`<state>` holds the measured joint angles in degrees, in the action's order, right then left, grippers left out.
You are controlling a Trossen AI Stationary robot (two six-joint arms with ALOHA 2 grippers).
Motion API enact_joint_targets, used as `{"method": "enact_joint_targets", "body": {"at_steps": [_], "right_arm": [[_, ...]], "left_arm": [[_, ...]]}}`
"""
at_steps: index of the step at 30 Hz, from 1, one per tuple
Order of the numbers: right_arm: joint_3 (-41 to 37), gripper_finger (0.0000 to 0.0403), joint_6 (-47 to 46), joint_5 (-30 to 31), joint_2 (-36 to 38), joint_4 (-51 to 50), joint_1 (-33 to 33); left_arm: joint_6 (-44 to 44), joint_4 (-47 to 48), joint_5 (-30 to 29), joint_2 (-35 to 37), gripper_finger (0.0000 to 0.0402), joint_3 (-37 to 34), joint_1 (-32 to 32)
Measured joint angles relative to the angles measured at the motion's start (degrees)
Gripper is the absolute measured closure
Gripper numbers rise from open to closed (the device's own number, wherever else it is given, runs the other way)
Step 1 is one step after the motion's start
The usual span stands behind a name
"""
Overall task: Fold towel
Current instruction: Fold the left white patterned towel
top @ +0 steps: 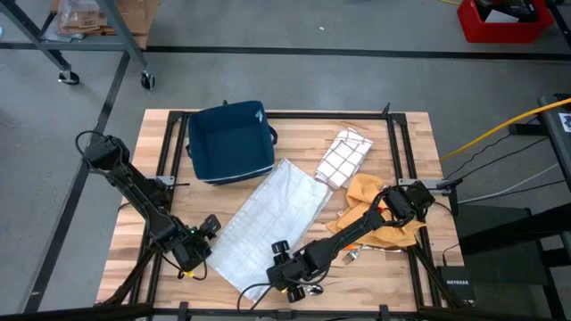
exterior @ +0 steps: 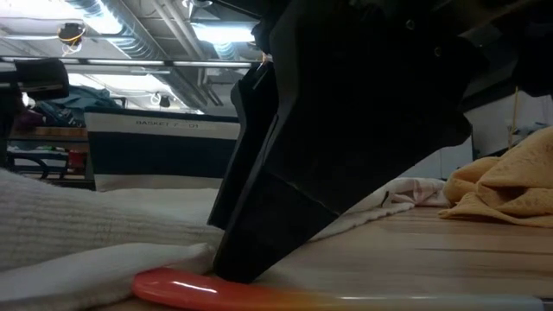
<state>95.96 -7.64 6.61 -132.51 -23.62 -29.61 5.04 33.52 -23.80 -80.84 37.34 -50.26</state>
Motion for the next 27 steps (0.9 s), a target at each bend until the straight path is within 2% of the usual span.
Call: {"method": "enact_joint_targets", "body": {"at_steps": [10,14,18,22,27], "right_arm": [[0.0,0.0217,0.0,0.0,0.0,0.0,0.0],[0.0,0.0217,0.0,0.0,0.0,0.0,0.0],[0.0,0.0217,0.0,0.3,0.0,0.0,0.0],[0.0,0.0217,0.0,0.4,0.0,0.0,0.0],[0.0,0.0245,0.0,0.7,0.0,0.6,0.0]], "left_arm": [[9.1,-7.0,-0.1,0.0,0.0224,0.0,0.0],[10.1,-7.5,0.7,0.0,0.0225,0.0,0.1],[9.9,-8.2,4.4,-0.5,0.0224,-0.9,0.1],[10.0,-12.3,6.4,-1.2,0.0228,-3.0,0.1],[9.6,-15.8,6.5,-1.2,0.0255,-3.9,0.0]]}}
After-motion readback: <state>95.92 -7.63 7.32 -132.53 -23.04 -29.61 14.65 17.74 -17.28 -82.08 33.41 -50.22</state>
